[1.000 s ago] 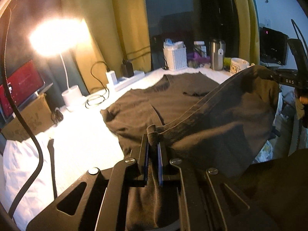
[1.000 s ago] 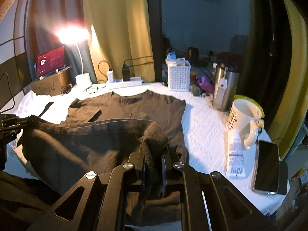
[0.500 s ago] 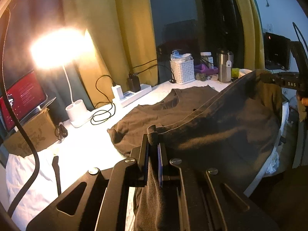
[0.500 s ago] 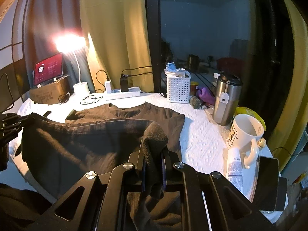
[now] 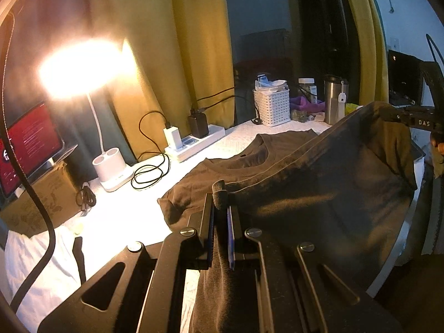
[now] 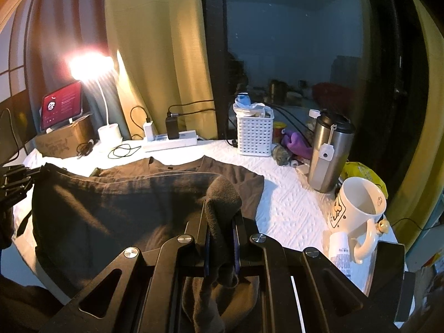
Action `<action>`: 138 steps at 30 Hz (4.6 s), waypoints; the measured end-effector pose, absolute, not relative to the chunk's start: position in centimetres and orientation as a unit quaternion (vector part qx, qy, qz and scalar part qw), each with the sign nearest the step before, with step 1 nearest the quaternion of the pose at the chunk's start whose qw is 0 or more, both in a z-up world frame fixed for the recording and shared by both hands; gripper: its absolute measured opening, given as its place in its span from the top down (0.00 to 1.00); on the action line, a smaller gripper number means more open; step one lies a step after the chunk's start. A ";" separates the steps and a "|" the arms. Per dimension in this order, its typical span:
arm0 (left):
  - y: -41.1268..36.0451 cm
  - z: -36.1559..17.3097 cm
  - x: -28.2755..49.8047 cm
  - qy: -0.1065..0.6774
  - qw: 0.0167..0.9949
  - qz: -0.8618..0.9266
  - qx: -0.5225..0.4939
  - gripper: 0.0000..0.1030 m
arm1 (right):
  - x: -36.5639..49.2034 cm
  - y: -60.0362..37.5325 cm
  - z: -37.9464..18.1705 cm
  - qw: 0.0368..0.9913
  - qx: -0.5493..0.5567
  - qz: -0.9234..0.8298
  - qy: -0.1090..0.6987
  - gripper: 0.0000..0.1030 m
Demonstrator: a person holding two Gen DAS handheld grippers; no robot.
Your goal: Fold small clothes
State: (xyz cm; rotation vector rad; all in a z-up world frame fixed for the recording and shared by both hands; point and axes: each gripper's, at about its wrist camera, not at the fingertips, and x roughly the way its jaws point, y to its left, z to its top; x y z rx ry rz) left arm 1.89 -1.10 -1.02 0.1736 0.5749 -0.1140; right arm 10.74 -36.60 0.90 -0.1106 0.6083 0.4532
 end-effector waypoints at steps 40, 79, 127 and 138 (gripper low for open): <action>1.5 -0.2 12.1 0.297 0.952 -0.019 0.074 0.94 | 23.8 -33.1 0.4 0.918 -0.049 0.244 0.309 0.88; 7.3 -11.5 22.8 0.417 0.906 0.061 0.044 0.94 | 36.5 -26.0 -11.7 0.871 -0.150 0.206 0.420 0.88; 9.0 -9.0 11.7 0.387 0.916 0.104 -0.023 0.47 | 30.8 -34.4 -8.2 0.891 -0.087 0.142 0.421 0.45; 8.9 -10.5 13.0 0.401 0.911 0.094 -0.029 0.47 | 34.4 -28.8 -10.5 0.871 -0.116 0.193 0.437 0.45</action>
